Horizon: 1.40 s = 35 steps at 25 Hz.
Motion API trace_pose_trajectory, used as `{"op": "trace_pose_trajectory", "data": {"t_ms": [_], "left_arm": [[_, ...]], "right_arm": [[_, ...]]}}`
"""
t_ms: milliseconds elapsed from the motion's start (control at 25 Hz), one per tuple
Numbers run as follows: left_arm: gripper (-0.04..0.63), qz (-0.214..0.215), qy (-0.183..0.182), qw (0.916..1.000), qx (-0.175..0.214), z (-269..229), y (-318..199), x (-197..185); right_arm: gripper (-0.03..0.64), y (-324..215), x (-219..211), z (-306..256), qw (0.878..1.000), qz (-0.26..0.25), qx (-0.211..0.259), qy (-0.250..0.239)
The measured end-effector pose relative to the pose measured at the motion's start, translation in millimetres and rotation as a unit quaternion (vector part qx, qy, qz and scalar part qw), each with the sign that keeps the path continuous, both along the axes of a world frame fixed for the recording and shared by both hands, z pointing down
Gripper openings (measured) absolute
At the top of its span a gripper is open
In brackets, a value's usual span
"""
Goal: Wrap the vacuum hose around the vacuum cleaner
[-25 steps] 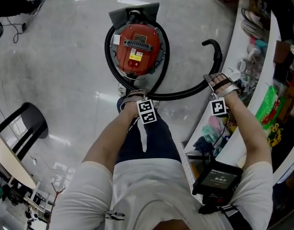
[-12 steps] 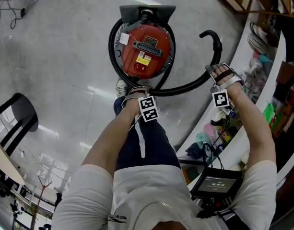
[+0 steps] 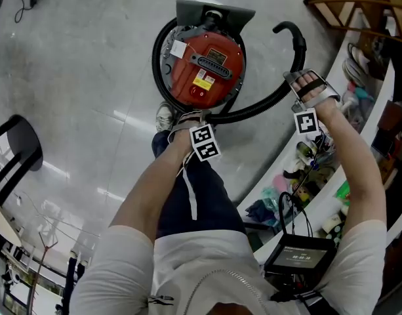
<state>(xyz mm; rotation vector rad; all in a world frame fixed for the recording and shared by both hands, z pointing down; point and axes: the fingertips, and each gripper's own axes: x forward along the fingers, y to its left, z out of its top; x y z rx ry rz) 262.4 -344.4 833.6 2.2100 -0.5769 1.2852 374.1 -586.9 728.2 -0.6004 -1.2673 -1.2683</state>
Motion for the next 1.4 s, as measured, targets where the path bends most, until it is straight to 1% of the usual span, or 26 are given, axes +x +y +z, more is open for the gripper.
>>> {"op": "trace_pose_trajectory", "data": {"t_ms": [40, 120, 160, 360, 480, 600, 680, 800, 920, 1000, 1040, 1120, 1160, 1200, 1280, 1400], "left_arm": [[0.279, -0.006, 0.002, 1.0000, 0.000, 0.5, -0.8, -1.4], [0.279, -0.018, 0.005, 0.9998, -0.001, 1.7, -1.6, -4.0], [0.279, -0.024, 0.007, 0.9997, -0.002, 2.2, -2.1, -5.4], [0.279, -0.045, 0.012, 0.9989, -0.003, 3.3, -5.0, -14.8], [0.279, -0.056, 0.012, 0.9984, -0.005, 4.1, -2.2, -20.5], [0.279, -0.079, 0.009, 0.9968, -0.005, 6.4, -2.1, -28.5], [0.279, -0.085, 0.008, 0.9964, -0.001, 7.9, -5.5, -33.0], [0.279, -0.074, 0.006, 0.9972, 0.006, 7.4, -5.3, -31.5], [0.279, -0.060, -0.015, 0.9979, 0.020, 7.2, -5.4, -30.8], [0.279, -0.047, -0.026, 0.9974, 0.049, 2.3, -6.7, -30.9], [0.279, -0.039, -0.026, 0.9961, 0.075, -5.0, -8.9, -29.1], [0.279, -0.021, -0.019, 0.9895, 0.142, -26.8, -18.4, -21.0], [0.279, -0.015, -0.014, 0.9858, 0.166, -36.0, -24.6, -15.5], [0.279, -0.013, -0.009, 0.9839, 0.178, -41.5, -30.9, -9.6], [0.279, -0.017, 0.001, 0.9849, 0.172, -45.3, -43.5, 3.7], [0.279, -0.017, 0.012, 0.9913, 0.130, -40.6, -58.2, 24.3]], "right_arm": [[0.178, -4.5, -6.2, -1.2, 1.000, -0.016, 0.010, 0.003], [0.178, -21.6, -21.2, -8.0, 0.995, -0.078, 0.062, 0.017], [0.178, -26.6, -28.2, -9.7, 0.992, -0.095, 0.075, 0.020], [0.178, -34.4, -60.6, -13.2, 0.988, -0.130, 0.086, 0.017], [0.178, -31.7, -72.7, -11.5, 0.987, -0.141, 0.081, 0.020], [0.178, -26.4, -77.0, -6.4, 0.987, -0.140, 0.074, 0.018], [0.178, -26.3, -78.7, -3.8, 0.988, -0.133, 0.072, 0.014], [0.178, -23.7, -74.2, -1.1, 0.991, -0.118, 0.064, 0.012], [0.178, -18.4, -66.3, -3.5, 0.993, -0.106, 0.053, 0.004], [0.178, -13.1, -60.9, -3.8, 0.994, -0.097, 0.045, -0.002], [0.178, -10.0, -57.9, -3.2, 0.995, -0.091, 0.040, -0.006], [0.178, -6.4, -52.6, -3.6, 0.996, -0.086, 0.036, -0.009], [0.178, -5.9, -50.3, -4.2, 0.995, -0.087, 0.037, -0.009], [0.178, -5.5, -47.6, -4.7, 0.995, -0.088, 0.038, -0.009], [0.178, -2.8, -42.3, -4.7, 0.996, -0.085, 0.037, -0.011], [0.178, -0.1, -40.7, -5.1, 0.996, -0.082, 0.039, -0.018]]}}
